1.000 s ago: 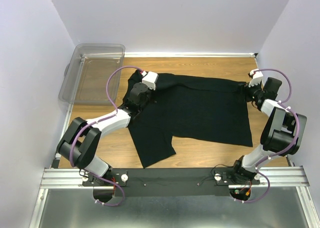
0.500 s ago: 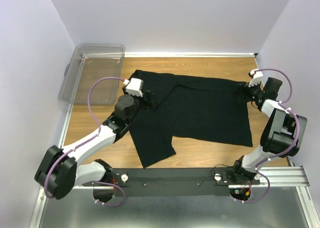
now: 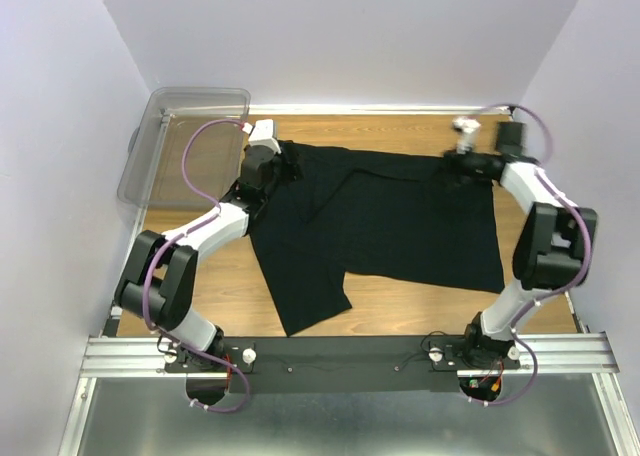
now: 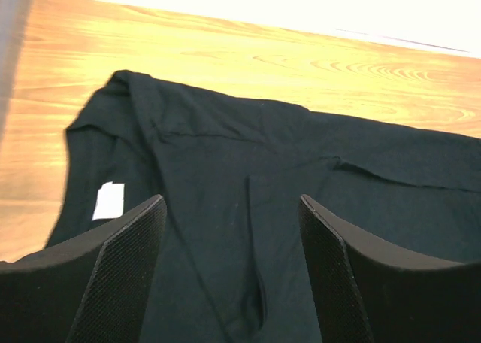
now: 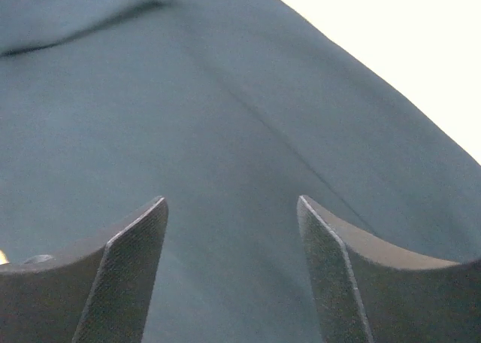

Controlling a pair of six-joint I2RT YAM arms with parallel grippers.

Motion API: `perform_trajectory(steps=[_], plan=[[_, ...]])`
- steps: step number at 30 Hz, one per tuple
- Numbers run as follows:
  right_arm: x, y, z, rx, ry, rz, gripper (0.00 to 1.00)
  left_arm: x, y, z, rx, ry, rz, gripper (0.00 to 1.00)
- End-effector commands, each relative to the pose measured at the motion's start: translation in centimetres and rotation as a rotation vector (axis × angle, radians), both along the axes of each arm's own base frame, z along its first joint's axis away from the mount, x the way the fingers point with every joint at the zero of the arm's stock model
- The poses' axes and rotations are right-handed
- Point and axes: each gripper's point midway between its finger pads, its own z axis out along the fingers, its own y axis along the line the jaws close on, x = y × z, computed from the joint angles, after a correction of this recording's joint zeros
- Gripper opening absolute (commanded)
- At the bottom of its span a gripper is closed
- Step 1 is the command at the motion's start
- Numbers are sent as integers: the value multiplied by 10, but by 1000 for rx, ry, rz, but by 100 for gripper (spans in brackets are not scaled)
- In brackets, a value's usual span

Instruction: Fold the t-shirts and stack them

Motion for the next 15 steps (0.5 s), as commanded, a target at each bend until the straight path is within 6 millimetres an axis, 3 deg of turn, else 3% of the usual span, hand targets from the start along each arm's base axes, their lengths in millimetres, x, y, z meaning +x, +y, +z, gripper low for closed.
perform_trajectory(steps=[1,2,3,4,5,6,8,10,11,13,15], plan=[[-21,101,1,33,136,254,72,4,-17,4,-40,2,-81,78],[-8,109,14,80,160,225,69,5,-25,3,-50,-16,-119,78],[-2,111,19,104,178,207,65,0,-44,3,-65,-21,-235,78],[3,110,21,109,192,178,64,0,-53,-8,-60,19,-285,78],[4,108,25,115,206,145,64,4,-62,-46,-39,122,-323,76],[4,106,23,105,207,122,64,23,-76,-31,-42,111,-358,74],[6,93,22,48,187,39,64,34,-99,-62,-44,199,-451,66],[-3,78,3,-23,212,-41,65,42,-105,-75,-54,233,-459,65],[-3,69,8,-38,183,-66,65,51,-106,-88,-36,269,-441,65],[-16,59,-4,-39,212,-96,65,60,-99,-97,-7,289,-388,64],[-21,48,-2,-8,209,-123,65,65,-95,-108,25,318,-363,64]])
